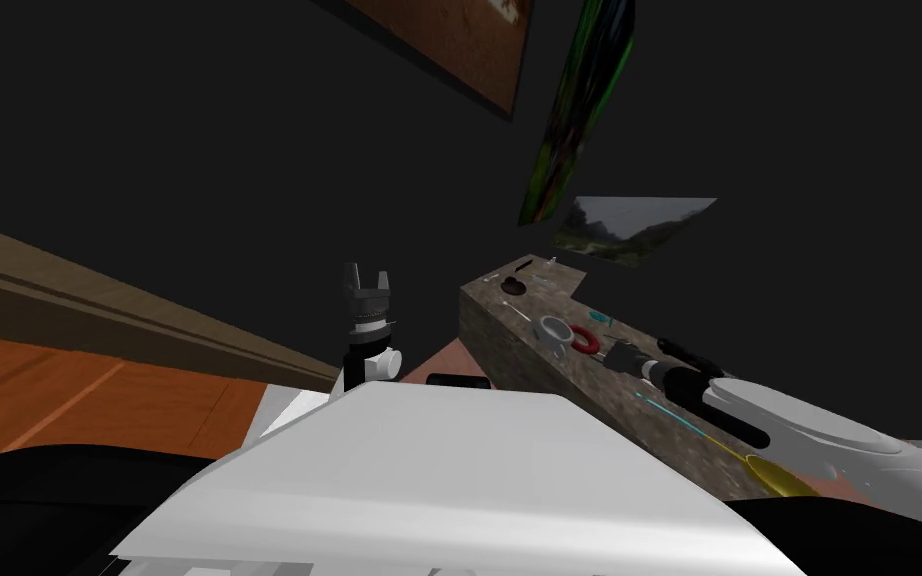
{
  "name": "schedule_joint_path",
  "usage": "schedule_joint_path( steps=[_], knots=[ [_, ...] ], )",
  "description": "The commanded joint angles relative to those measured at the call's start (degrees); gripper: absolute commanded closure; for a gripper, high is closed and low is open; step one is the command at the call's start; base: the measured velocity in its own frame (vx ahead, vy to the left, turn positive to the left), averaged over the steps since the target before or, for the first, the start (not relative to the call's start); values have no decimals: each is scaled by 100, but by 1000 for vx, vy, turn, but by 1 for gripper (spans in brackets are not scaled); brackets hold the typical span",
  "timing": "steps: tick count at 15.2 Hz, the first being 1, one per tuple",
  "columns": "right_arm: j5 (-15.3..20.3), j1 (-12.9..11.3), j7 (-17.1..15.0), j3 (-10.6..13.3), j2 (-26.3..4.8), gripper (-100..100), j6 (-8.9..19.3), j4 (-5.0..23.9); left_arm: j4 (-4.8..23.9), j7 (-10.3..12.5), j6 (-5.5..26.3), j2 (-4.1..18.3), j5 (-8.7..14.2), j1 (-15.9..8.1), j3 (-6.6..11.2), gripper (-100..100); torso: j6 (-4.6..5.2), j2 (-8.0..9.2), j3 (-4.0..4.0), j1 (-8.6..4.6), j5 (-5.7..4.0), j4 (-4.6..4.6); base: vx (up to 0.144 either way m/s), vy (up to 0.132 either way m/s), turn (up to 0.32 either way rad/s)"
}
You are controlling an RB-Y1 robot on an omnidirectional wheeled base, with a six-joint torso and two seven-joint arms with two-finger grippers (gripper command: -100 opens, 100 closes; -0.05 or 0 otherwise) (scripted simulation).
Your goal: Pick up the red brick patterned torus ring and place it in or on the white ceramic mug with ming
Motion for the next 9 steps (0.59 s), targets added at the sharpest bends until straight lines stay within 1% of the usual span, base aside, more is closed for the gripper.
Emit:
schedule_joint_path(
  steps=[1, 2, 5, 6, 8, 9],
  knots=[
    [32, 51, 116, 63, -131, -100, -42, 168, 0, 0, 0, 0, 0, 0, 0, 0, 0, 0, 0, 0, 0, 0, 27, 67, 124],
    [59, 148, 228, 123, -275, -100, -80, 322, 0, 0, 0, 0, 0, 0, 0, 0, 1, 2, 1, -3, -1, 0, 33, 70, 146],
    [109, 414, 496, 316, -595, -100, -194, 697, 0, 0, 0, 0, 0, 0, -1, 0, -3, -7, -4, 12, 1, -2, 62, 109, 261],
    [109, 414, 496, 316, -595, -100, -194, 697, 0, 0, 0, 0, 0, 0, 0, 0, 1, -11, -6, 13, 3, -2, 73, 76, 89],
    [123, 557, 613, 445, -708, -100, -261, 860, 0, 0, 0, 0, 0, 1, 0, 0, 1, -10, -6, 5, 1, -2, 66, 73, 124],
    [130, 665, 678, 567, -730, -100, -312, 940, 0, 0, 0, 0, 0, 0, 0, 0, 1, -10, -6, 2, -1, -2, 85, 67, 176]
  ],
)
